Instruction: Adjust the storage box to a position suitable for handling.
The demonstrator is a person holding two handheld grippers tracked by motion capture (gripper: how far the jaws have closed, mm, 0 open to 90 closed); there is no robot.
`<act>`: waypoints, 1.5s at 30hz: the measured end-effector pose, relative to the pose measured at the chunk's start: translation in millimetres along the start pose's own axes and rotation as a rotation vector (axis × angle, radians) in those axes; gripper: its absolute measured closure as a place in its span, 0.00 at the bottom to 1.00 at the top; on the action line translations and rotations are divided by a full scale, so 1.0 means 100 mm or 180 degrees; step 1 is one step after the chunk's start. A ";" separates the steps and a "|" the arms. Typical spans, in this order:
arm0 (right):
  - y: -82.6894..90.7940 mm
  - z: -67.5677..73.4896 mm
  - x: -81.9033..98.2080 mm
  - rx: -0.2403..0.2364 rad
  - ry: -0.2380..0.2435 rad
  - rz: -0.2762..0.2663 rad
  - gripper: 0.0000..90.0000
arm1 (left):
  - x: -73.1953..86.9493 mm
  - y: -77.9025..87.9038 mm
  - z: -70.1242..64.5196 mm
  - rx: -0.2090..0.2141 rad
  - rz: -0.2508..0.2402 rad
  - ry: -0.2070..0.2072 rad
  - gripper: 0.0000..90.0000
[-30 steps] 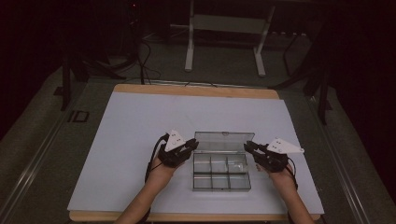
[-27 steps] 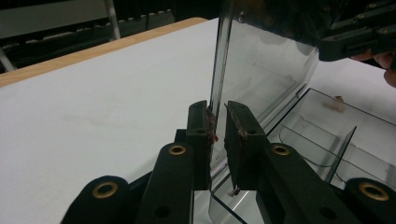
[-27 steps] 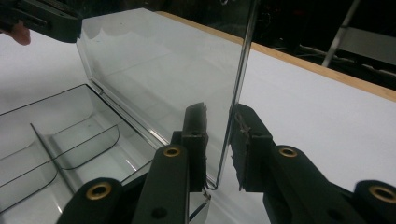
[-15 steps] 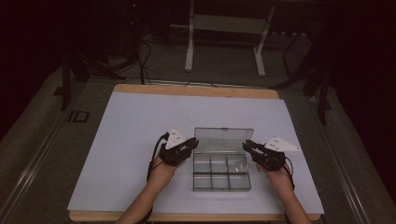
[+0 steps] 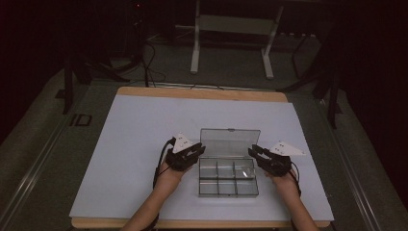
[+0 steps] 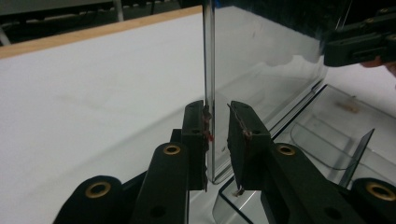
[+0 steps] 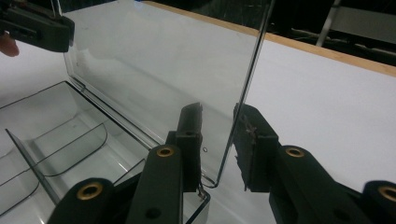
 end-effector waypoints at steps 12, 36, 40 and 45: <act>-0.07 -0.01 0.06 0.0035 -0.0117 0.0136 0.78 | 0.03 -0.05 0.01 -0.0078 0.0049 0.0142 0.83; -0.14 -0.04 0.13 -0.0014 -0.0336 0.0299 0.72 | 0.12 -0.18 0.04 -0.0081 0.0267 0.0364 0.73; -0.15 -0.05 0.14 -0.0028 -0.0430 0.0339 0.71 | 0.14 -0.21 0.04 -0.0075 0.0314 0.0405 0.71; -0.16 -0.07 0.15 -0.0080 -0.0538 0.0369 0.71 | 0.14 -0.23 0.05 -0.0026 0.0361 0.0491 0.70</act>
Point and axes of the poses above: each handheld gripper's, and its own axes: y roughly backward along the jaws, x roughly out of its underside, z roughly to its left, the point moved 8 cm from there along -y, roughly forward along the jaws, and after that the axes turned 3 degrees about z, right-handed, at the moved point
